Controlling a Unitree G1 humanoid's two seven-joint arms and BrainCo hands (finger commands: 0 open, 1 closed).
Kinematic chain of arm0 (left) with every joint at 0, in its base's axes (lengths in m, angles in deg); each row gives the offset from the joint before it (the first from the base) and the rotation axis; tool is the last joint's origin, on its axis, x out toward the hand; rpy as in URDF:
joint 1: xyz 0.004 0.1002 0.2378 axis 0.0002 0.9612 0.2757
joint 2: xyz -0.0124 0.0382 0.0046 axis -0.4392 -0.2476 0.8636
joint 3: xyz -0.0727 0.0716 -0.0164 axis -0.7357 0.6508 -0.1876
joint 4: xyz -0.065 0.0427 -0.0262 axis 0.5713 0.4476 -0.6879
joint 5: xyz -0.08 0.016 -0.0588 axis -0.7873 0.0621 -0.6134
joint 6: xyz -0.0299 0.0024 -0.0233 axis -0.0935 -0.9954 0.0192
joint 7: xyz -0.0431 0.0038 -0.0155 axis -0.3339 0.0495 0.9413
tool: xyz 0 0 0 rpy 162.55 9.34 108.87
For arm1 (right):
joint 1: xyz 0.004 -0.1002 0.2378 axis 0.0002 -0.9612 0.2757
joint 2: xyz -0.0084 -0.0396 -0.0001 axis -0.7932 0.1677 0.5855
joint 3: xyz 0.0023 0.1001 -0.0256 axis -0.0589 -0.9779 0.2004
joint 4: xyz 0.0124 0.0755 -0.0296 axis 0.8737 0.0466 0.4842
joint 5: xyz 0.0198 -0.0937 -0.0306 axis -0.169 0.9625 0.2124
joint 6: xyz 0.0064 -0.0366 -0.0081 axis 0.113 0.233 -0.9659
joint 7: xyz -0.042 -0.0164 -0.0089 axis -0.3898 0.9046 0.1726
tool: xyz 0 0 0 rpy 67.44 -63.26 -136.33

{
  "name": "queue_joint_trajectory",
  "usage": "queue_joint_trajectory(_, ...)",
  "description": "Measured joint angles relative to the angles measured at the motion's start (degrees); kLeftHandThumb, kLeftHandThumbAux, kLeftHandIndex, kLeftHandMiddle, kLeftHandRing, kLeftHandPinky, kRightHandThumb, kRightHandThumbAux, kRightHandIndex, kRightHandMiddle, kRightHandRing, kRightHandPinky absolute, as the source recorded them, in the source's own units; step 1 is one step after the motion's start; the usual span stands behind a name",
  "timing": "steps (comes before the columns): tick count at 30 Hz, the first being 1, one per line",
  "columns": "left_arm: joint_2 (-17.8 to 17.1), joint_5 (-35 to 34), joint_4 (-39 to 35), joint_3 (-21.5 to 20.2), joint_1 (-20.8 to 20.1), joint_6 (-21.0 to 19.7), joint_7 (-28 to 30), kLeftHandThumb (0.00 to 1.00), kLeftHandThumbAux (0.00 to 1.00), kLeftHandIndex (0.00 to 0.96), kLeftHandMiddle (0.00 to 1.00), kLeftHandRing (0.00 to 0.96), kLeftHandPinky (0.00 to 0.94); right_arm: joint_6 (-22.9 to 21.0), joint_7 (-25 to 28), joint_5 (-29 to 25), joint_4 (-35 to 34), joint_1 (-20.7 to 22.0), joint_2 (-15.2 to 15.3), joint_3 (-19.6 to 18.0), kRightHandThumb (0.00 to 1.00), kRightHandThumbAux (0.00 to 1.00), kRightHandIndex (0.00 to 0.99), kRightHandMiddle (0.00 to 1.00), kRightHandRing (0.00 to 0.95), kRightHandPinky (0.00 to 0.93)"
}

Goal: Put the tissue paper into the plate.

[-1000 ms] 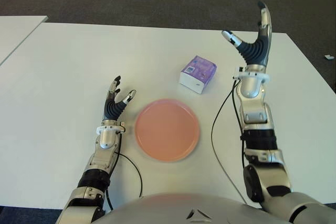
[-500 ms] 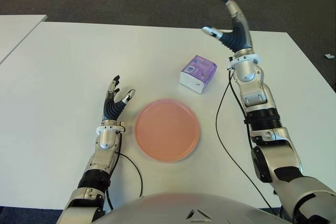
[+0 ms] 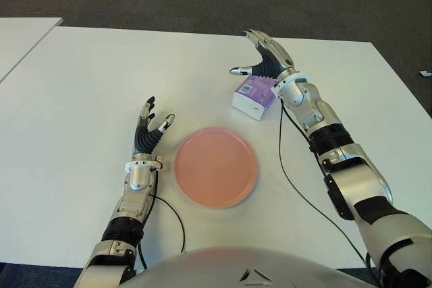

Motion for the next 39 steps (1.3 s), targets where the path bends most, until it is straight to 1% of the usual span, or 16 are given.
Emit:
queue_joint_trajectory(6,0.0,0.4,0.2,0.0,-0.1,-0.1,0.0,0.000,0.489,0.000,0.000,0.000,0.000,0.9,-0.8,2.5,7.5,2.0,0.1,3.3,0.100,0.388,0.000,0.000,0.000,0.000)
queue_joint_trajectory(15,0.0,0.4,0.4,0.0,-0.3,-0.1,-0.4,0.000,0.487,0.000,0.000,0.000,0.000,1.2,-3.9,3.9,15.1,4.8,-0.8,6.0,0.093,0.419,0.000,0.000,0.000,0.000)
queue_joint_trajectory(22,0.0,0.5,1.0,0.0,-0.7,-0.1,-1.0,0.000,0.492,0.000,0.000,0.000,0.000,1.0,-5.7,3.9,19.1,6.7,-1.8,6.7,0.105,0.437,0.000,0.000,0.000,0.000)
queue_joint_trajectory(29,0.0,0.3,1.2,0.0,-0.7,-0.1,-1.0,0.000,0.483,0.000,0.000,0.000,0.000,-0.2,-7.7,3.7,23.0,8.1,-2.8,7.1,0.125,0.455,0.000,0.000,0.000,0.000)
queue_joint_trajectory(34,0.0,0.2,1.3,-0.1,-0.7,0.2,-1.0,0.000,0.481,0.000,0.000,0.000,0.000,-0.8,-8.4,3.4,24.5,8.7,-2.8,6.9,0.127,0.452,0.000,0.000,0.000,0.000)
queue_joint_trajectory(39,-0.1,0.2,1.4,-0.2,-0.6,0.2,-1.0,0.000,0.480,0.000,0.000,0.000,0.000,-1.8,-8.6,2.9,25.2,9.3,-2.8,5.9,0.124,0.449,0.000,0.000,0.000,0.000)
